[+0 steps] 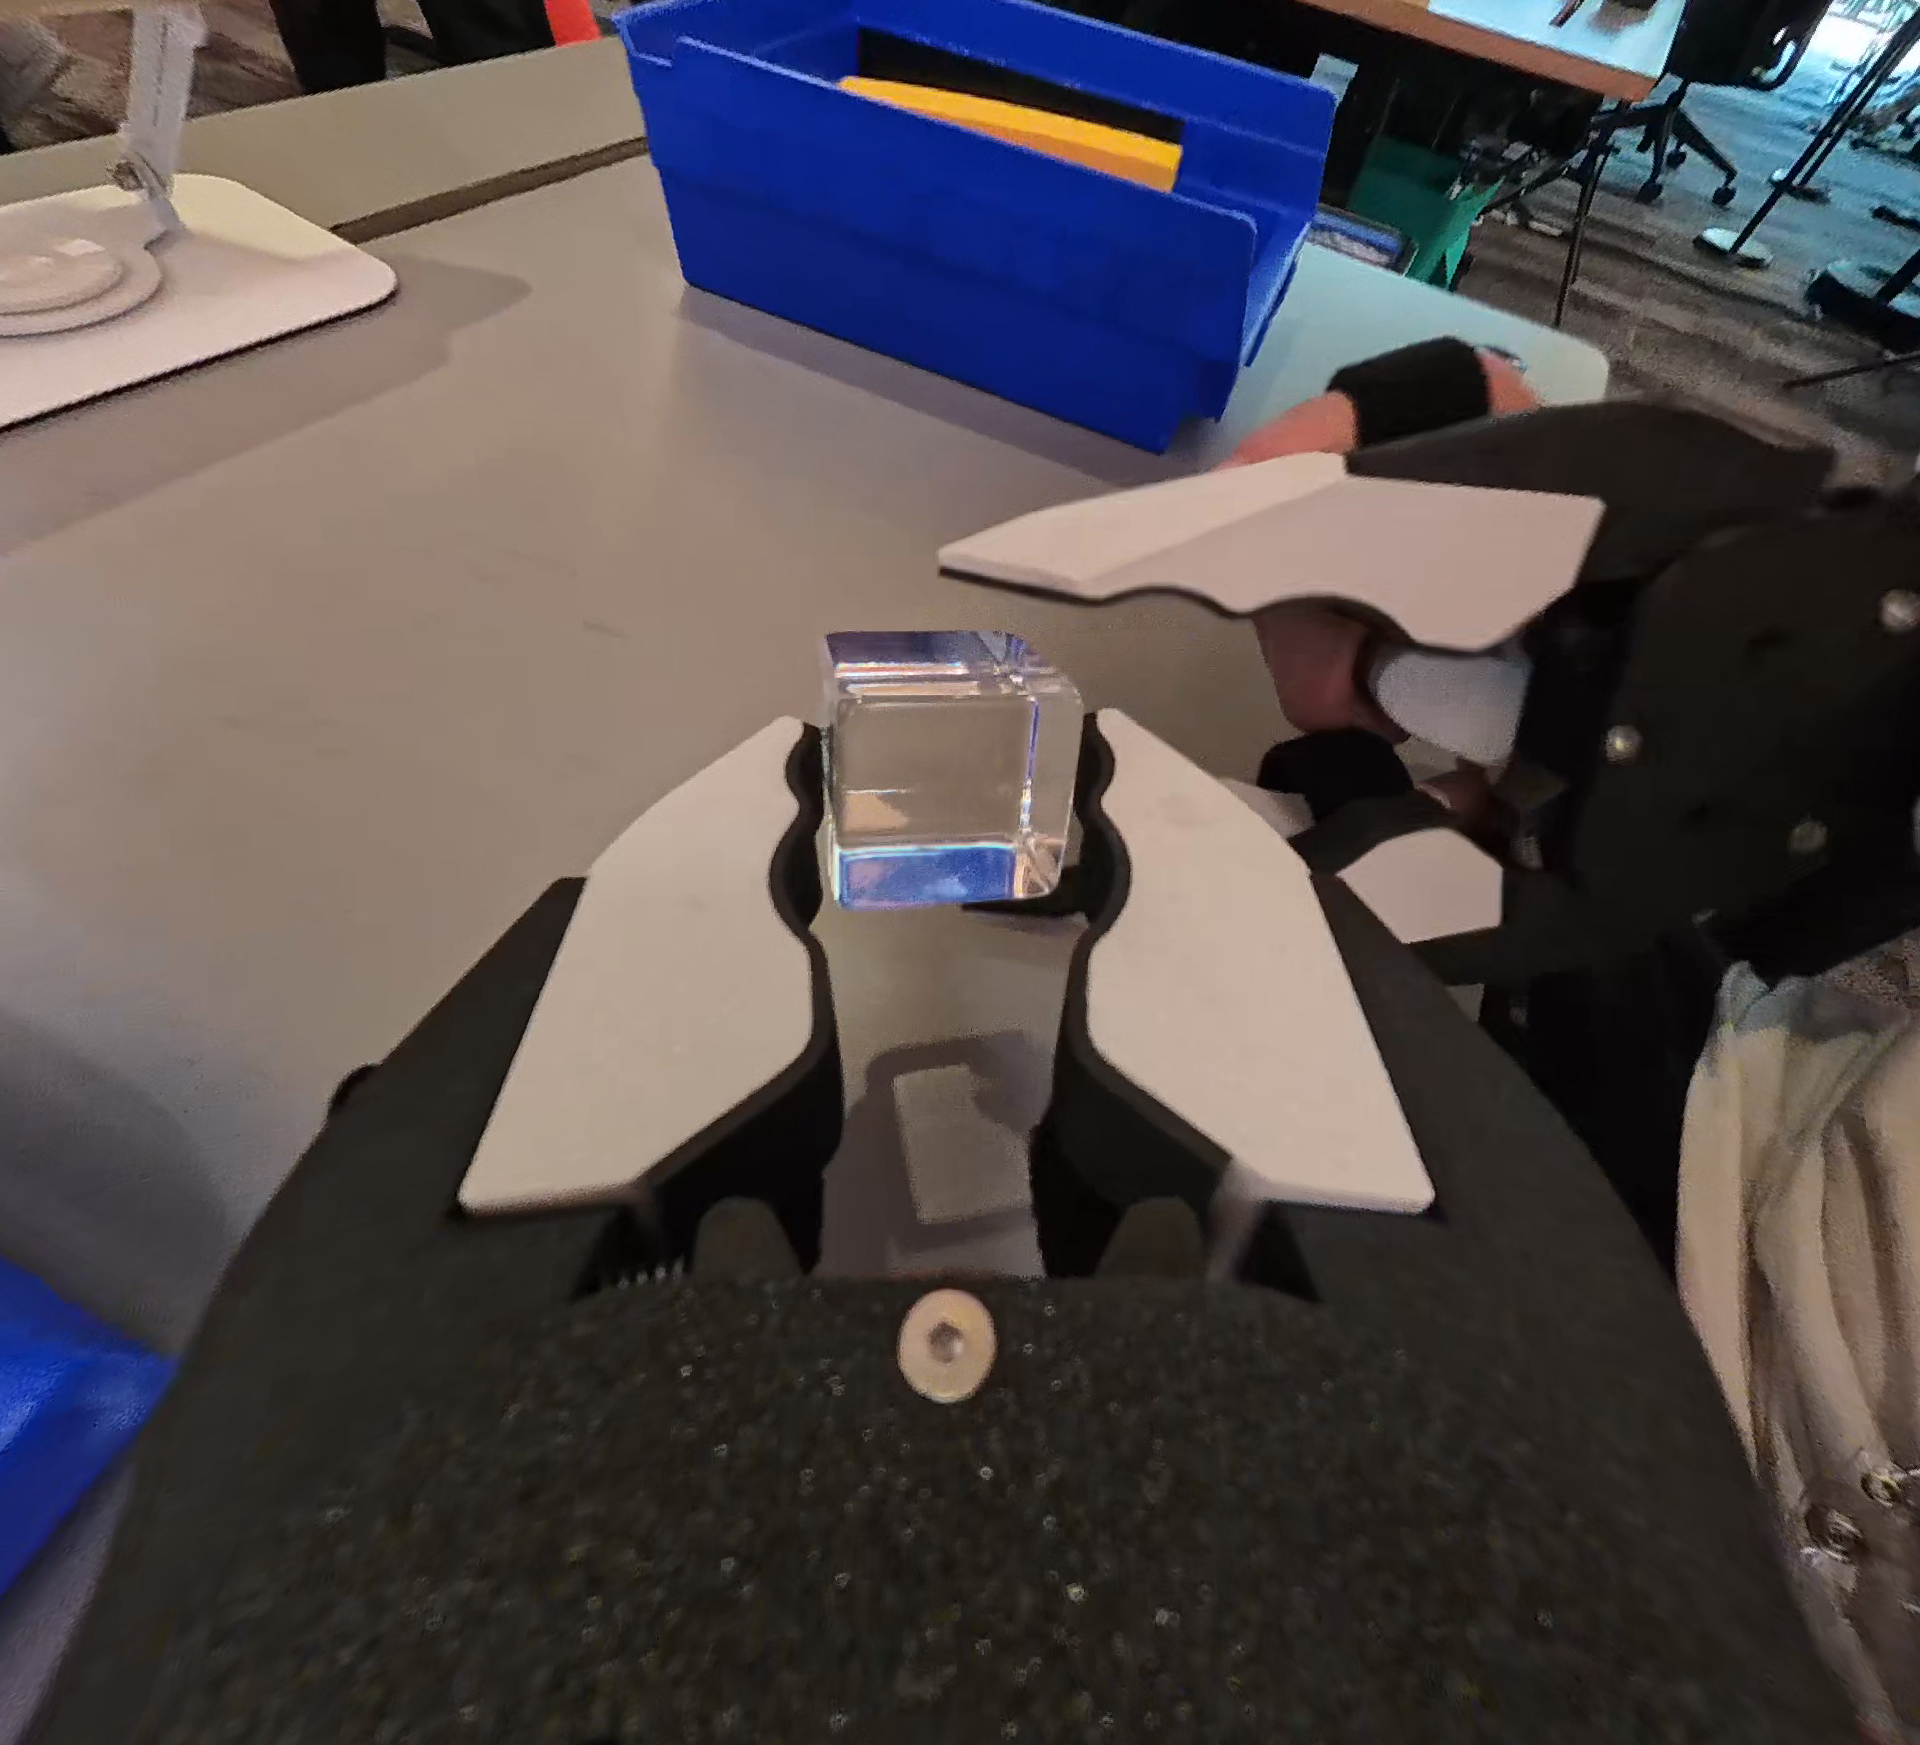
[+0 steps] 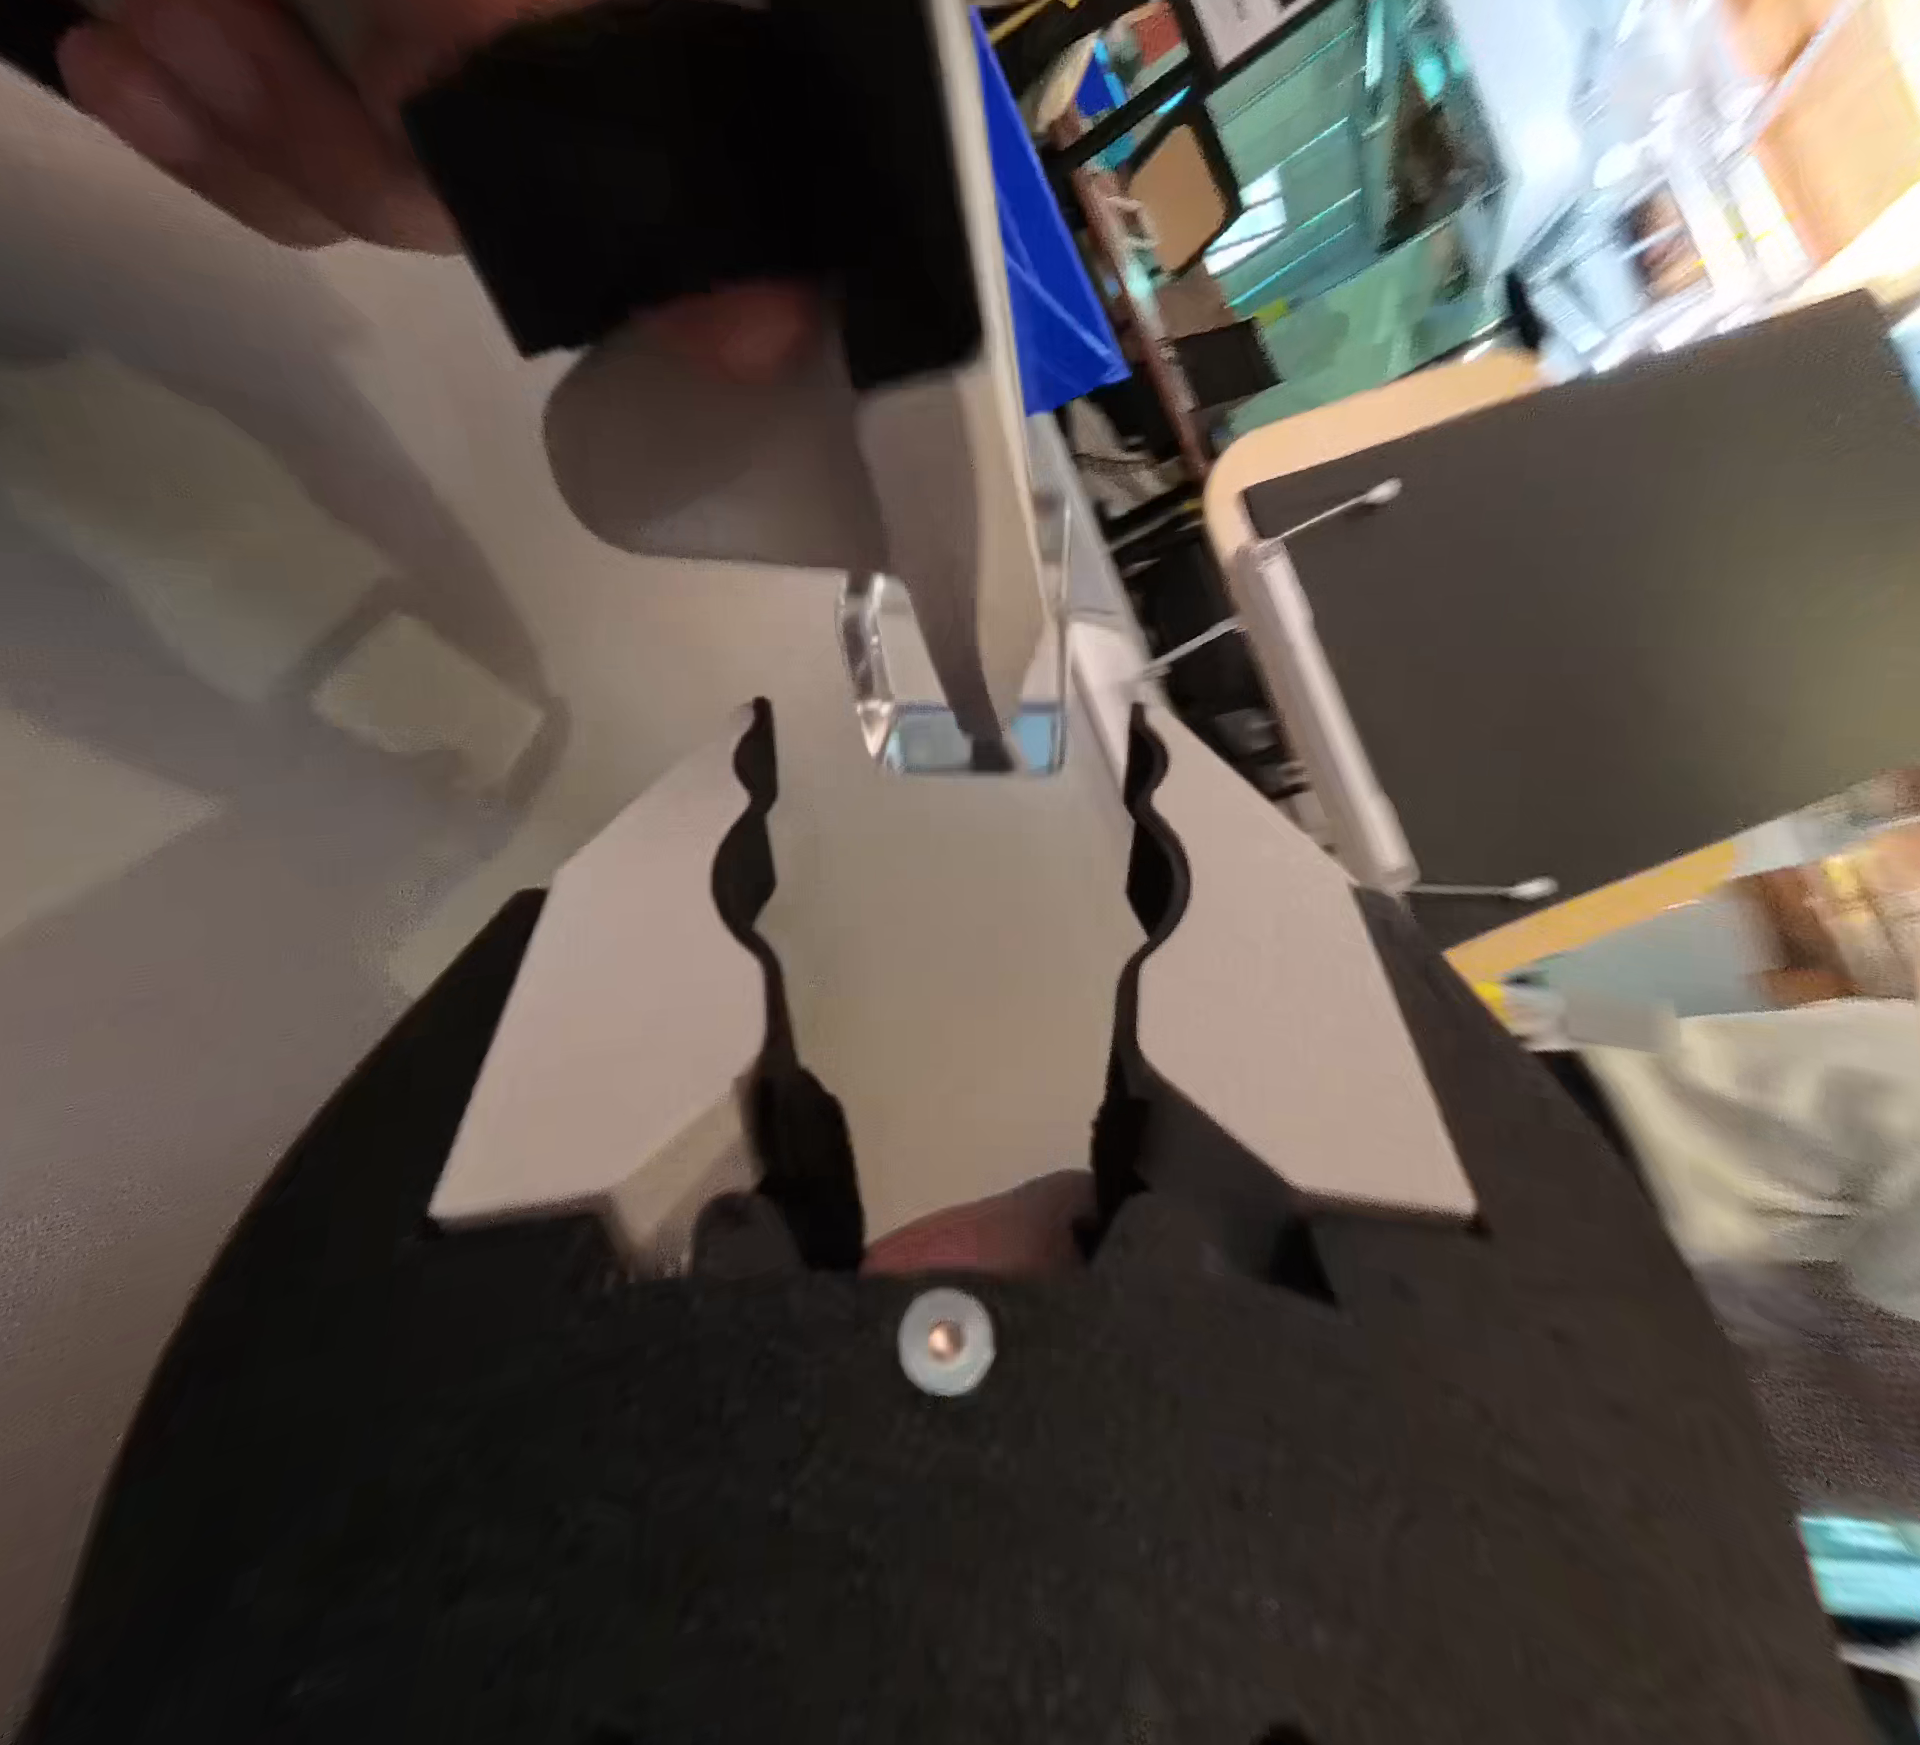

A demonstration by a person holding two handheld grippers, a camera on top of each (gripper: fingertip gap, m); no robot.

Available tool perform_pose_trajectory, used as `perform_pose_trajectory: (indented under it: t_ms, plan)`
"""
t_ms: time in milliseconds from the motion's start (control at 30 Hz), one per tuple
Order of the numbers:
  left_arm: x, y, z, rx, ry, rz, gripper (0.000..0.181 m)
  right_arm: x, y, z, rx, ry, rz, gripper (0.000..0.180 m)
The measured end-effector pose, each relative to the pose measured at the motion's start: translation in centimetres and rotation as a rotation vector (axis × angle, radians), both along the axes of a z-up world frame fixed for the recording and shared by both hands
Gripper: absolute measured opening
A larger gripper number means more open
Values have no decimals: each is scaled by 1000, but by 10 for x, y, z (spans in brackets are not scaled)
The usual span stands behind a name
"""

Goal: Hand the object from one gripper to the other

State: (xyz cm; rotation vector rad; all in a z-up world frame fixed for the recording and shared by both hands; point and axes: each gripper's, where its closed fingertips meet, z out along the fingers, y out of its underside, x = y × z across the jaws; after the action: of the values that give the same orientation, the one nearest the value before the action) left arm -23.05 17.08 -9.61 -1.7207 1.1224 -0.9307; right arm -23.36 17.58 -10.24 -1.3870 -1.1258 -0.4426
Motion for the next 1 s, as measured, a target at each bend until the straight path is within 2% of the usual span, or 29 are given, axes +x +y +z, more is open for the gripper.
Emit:
perform_pose_trajectory:
  t_ms: [33,133,233,300,367,433,533,633,700,733,833,1000]
  plan:
    - [-2,2,2,1,-17,5,46,4,0,-2,-72,75,16,71]
    - [-8,8,4,36,-20,14,46,22,8,-7,-284,302,56,74]
    - [-10,10,3,90,5,5,46,26,8,-15,-624,620,171,77]
    - [-9,7,4,117,6,-7,46,14,-11,-3,-945,888,372,79]
    - [-8,7,0,155,53,-1,46,12,-17,25,-1174,1183,533,80]
    - [-7,8,-6,222,132,12,46,14,-10,31,-1255,1323,515,80]
    - [-4,4,-16,334,249,11,46,6,-3,4,-1210,1178,327,80]
    - [1,-2,-22,436,337,-8,46,-9,-9,-12,-1210,1040,246,77]
    - [4,-5,-26,487,382,-15,46,-14,-12,-20,-1198,970,215,45]
    - [4,-5,-29,494,411,-9,46,-14,-11,-23,-1177,945,194,43]
    - [4,-7,-36,455,409,-22,46,-13,-12,-32,-1162,895,154,43]
    - [4,-6,-26,223,240,-24,52,16,6,-37,-1078,898,69,44]
